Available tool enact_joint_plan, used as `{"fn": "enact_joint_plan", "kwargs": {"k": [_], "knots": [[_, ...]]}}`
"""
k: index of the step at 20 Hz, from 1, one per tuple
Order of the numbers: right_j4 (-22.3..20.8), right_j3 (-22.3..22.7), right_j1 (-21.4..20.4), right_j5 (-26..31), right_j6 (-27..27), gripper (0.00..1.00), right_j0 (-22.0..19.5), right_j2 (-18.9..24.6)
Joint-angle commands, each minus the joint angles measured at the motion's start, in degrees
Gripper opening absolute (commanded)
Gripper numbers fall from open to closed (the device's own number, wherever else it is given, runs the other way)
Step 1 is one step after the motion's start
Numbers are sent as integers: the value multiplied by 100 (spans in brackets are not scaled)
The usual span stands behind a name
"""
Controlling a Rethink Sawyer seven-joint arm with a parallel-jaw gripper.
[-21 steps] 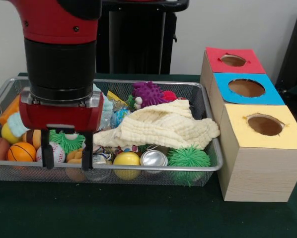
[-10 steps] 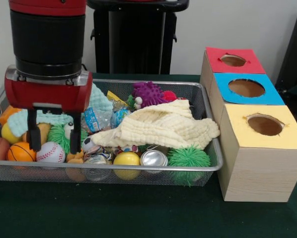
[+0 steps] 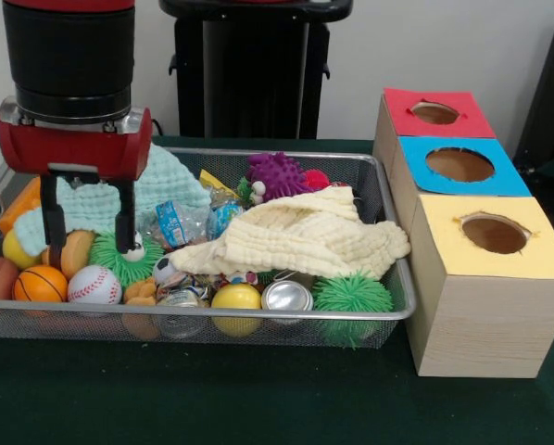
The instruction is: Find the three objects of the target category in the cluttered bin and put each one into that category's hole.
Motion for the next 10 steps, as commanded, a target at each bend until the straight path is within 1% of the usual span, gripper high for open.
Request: {"fn": "enact_joint_plan", "kwargs": {"k": [1, 6, 8, 10], "knots": [[-205, 886, -82, -180, -760, 100, -128, 152], [-252, 918, -99, -209, -805, 100, -152, 191], [-259, 1006, -155, -259, -775, 100, -168, 185], [-253, 1186, -241, -360, -714, 100, -206, 173]]}}
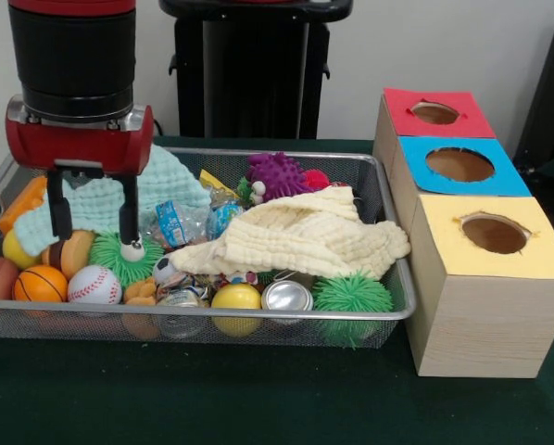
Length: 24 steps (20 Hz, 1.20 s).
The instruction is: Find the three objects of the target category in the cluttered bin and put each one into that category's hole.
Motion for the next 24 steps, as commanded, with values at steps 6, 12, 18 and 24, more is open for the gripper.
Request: {"fn": "enact_joint_plan", "kwargs": {"k": [6, 12, 18, 24], "knots": [[-250, 1245, -259, -630, -584, 100, -217, 165], [-335, 1048, -132, -671, -571, 100, -129, 166], [-475, 578, 325, -838, -546, 100, 20, 209], [-501, 131, 776, -893, -639, 100, 47, 337]]}}
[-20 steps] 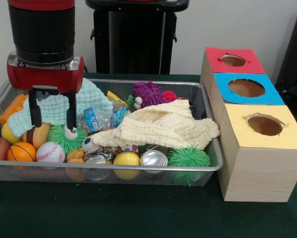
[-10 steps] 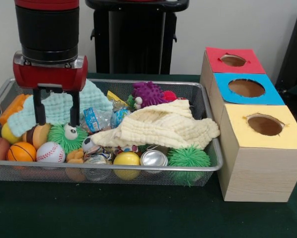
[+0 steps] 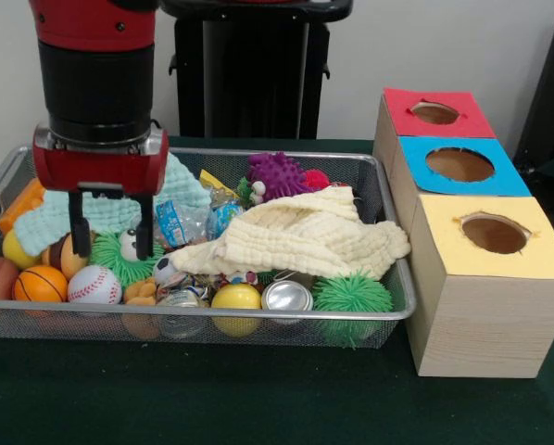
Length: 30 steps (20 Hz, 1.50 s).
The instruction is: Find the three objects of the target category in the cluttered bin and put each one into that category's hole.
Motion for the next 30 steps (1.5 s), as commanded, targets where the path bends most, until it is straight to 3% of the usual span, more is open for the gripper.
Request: {"fn": "enact_joint_plan", "kwargs": {"k": [1, 13, 30], "knots": [[-323, -364, 771, -271, -676, 100, 91, 359], [-285, -342, 1058, -503, -604, 100, 78, 324], [-266, -173, 774, -405, -525, 100, 114, 240]]}}
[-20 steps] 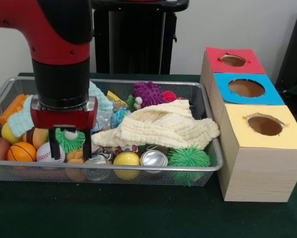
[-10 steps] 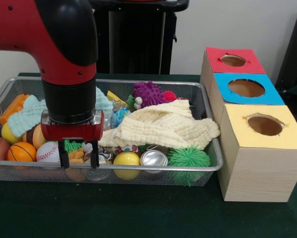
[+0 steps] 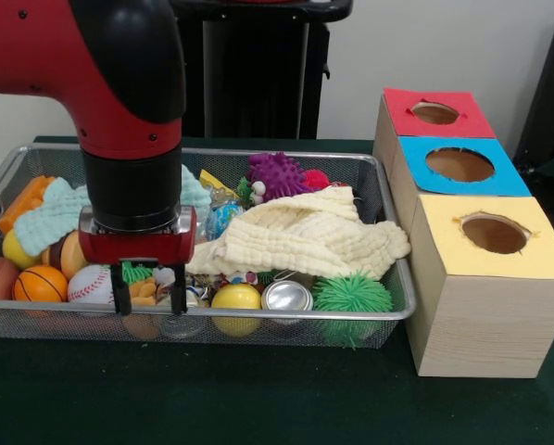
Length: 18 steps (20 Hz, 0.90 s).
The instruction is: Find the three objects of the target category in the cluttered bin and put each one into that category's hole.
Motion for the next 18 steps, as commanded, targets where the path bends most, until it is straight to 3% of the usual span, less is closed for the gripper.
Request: {"fn": "enact_joint_plan", "kwargs": {"k": [1, 10, 18], "knots": [[-178, 168, -183, -102, -526, 100, 35, 231], [31, 144, -685, 656, -764, 100, 65, 263], [34, 823, -1010, 323, -623, 100, -85, 181]]}}
